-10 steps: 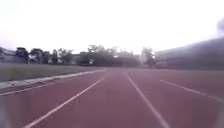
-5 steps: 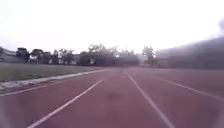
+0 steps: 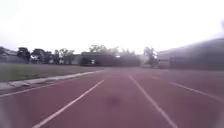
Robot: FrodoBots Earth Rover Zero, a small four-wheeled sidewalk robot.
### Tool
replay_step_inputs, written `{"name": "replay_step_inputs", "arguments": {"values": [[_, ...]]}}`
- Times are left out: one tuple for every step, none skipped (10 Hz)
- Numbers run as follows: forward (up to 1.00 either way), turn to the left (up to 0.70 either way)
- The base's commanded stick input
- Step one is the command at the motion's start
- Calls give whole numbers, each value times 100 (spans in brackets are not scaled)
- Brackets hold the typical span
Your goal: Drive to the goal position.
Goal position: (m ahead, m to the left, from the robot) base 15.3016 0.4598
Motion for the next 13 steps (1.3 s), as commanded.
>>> {"name": "replay_step_inputs", "arguments": {"values": [[70,0],[70,0],[70,0],[70,0],[70,0],[70,-7],[70,-14],[70,-33],[70,-33],[70,-33],[70,-33],[70,-33],[70,-6]]}}
